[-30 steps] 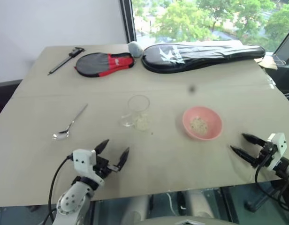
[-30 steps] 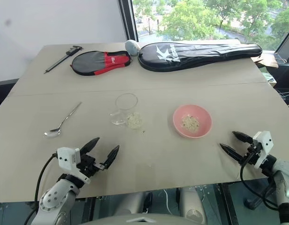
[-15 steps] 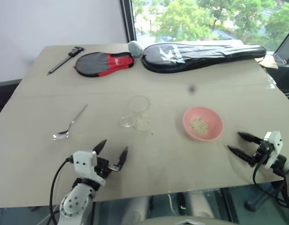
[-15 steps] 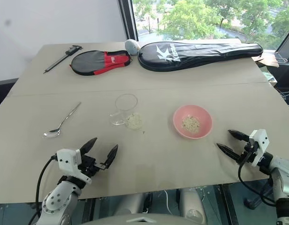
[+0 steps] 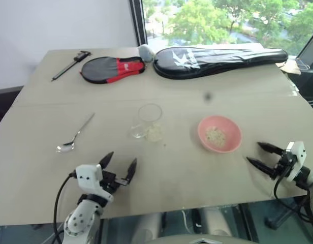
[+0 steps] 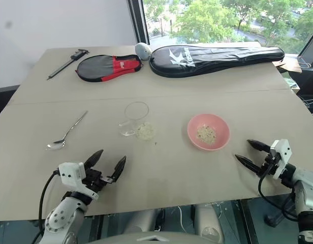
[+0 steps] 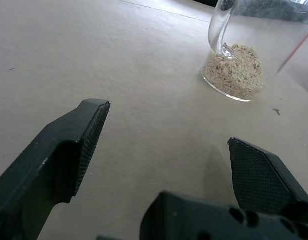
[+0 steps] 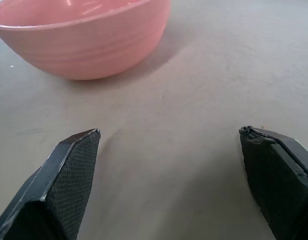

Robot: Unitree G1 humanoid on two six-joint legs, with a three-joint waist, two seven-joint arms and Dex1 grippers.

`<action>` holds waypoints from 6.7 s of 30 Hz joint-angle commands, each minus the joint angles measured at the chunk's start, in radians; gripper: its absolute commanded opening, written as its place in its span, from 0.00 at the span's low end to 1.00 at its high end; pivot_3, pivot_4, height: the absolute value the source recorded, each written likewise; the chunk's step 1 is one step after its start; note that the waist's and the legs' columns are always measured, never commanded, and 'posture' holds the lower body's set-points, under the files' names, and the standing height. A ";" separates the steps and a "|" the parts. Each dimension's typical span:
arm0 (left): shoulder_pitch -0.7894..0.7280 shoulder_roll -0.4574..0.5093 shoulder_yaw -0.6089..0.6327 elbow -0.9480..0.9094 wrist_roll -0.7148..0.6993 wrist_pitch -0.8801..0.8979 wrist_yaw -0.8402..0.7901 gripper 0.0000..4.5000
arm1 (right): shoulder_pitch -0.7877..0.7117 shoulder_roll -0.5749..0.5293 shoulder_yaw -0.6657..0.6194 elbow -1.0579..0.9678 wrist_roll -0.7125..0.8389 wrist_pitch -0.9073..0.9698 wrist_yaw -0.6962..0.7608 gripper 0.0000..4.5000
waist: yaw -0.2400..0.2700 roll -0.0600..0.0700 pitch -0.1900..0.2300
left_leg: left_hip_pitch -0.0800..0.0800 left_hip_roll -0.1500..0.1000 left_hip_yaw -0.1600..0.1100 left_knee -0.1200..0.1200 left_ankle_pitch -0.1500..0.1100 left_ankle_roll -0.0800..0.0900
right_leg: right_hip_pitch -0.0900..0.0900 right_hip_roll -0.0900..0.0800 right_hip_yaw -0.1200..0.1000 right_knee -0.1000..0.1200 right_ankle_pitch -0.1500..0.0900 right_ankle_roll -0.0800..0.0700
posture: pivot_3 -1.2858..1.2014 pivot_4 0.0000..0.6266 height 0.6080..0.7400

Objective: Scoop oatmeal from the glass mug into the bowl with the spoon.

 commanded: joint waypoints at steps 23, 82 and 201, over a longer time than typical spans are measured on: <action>-0.383 0.392 0.315 0.221 -0.197 0.352 -0.102 0.99 | -0.005 -0.181 0.075 -0.902 0.369 0.617 -0.103 1.00 | 0.006 0.005 0.004 | -0.015 -0.002 -0.002 -0.001 0.000 0.000 | -0.015 0.002 -0.003 0.001 0.005 0.000 | 0.52 0.24 1.00; -1.061 0.392 -0.074 0.147 -0.101 0.130 -0.321 0.02 | -0.877 0.350 0.235 -0.522 0.365 0.946 -0.727 1.00 | -0.024 0.001 0.002 | -0.034 -0.002 -0.002 0.000 0.010 -0.015 | -0.036 0.004 -0.001 0.004 0.013 -0.007 | 0.52 0.24 1.00; -0.809 0.134 -0.155 0.417 0.091 0.002 -0.183 0.02 | -0.894 0.114 0.060 -0.678 0.824 1.338 -0.985 0.00 | -0.020 0.004 0.002 | -0.029 -0.001 0.001 0.010 0.006 -0.007 | -0.032 0.006 0.001 0.018 0.014 -0.008 | 0.52 0.24 1.00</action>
